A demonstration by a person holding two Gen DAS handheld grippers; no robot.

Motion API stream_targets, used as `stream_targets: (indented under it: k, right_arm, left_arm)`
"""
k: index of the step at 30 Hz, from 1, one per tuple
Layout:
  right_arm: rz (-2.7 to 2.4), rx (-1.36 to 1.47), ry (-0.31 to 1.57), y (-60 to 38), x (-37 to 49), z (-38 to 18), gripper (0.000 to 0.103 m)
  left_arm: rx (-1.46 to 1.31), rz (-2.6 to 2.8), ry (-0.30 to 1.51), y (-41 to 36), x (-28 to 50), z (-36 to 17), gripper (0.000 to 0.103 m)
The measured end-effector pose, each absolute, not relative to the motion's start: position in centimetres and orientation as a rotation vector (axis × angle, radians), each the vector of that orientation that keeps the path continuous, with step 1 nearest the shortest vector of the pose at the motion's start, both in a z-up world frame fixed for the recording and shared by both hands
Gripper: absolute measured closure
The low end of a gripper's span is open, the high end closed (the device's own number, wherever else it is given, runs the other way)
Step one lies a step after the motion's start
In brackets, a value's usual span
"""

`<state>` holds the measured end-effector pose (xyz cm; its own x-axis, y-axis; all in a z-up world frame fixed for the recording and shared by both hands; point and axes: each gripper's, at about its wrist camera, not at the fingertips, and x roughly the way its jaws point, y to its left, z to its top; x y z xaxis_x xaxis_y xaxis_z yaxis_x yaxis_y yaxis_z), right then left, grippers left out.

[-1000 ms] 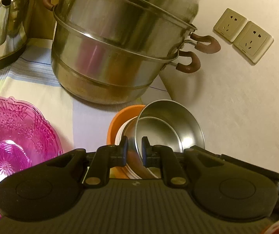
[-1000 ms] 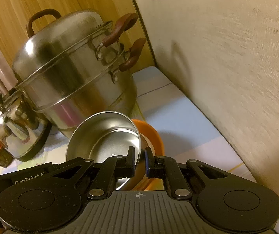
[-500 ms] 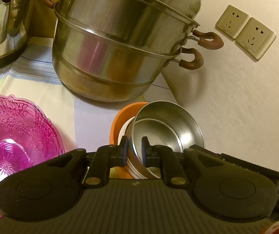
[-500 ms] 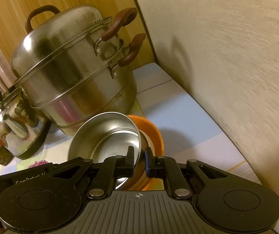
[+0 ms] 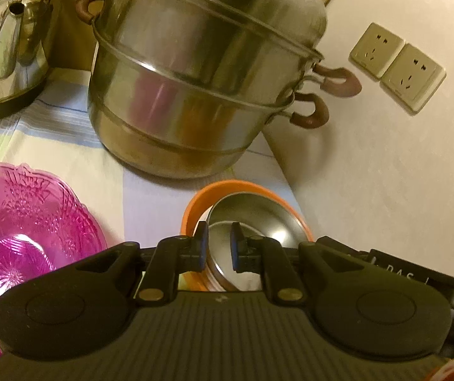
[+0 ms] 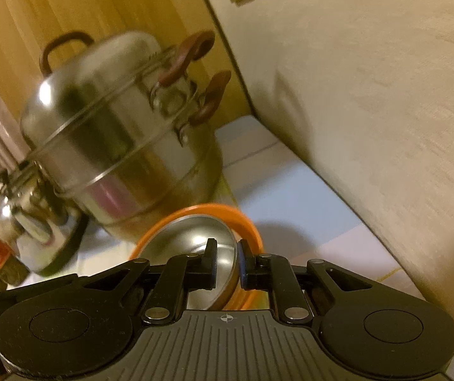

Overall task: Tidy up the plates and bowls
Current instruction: 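Lower the steel bowl into the orange bowl with both grippers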

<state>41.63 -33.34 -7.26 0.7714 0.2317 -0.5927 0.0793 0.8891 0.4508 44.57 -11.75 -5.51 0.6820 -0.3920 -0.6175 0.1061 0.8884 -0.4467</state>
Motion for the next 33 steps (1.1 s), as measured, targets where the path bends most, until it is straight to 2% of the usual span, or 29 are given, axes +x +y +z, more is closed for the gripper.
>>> stream_targets:
  k: [9,28,33]
  right_arm:
    - [0.14,0.594,0.761,-33.5,42.1,-7.7,0.09]
    - [0.144,0.623,0.754,-34.0,41.8,-8.0,0.09]
    - [0.163,0.627,0.804,-33.7,41.9,-8.2,0.09]
  left_arm:
    - [-0.436,-0.33,0.8,-12.0,44.6,-5.6,0.091]
    - [-0.423,-0.339,0.814,-12.4,44.6,-6.0,0.091]
    - [-0.423,-0.345,0.808,-12.5,44.4,-5.7,0.091]
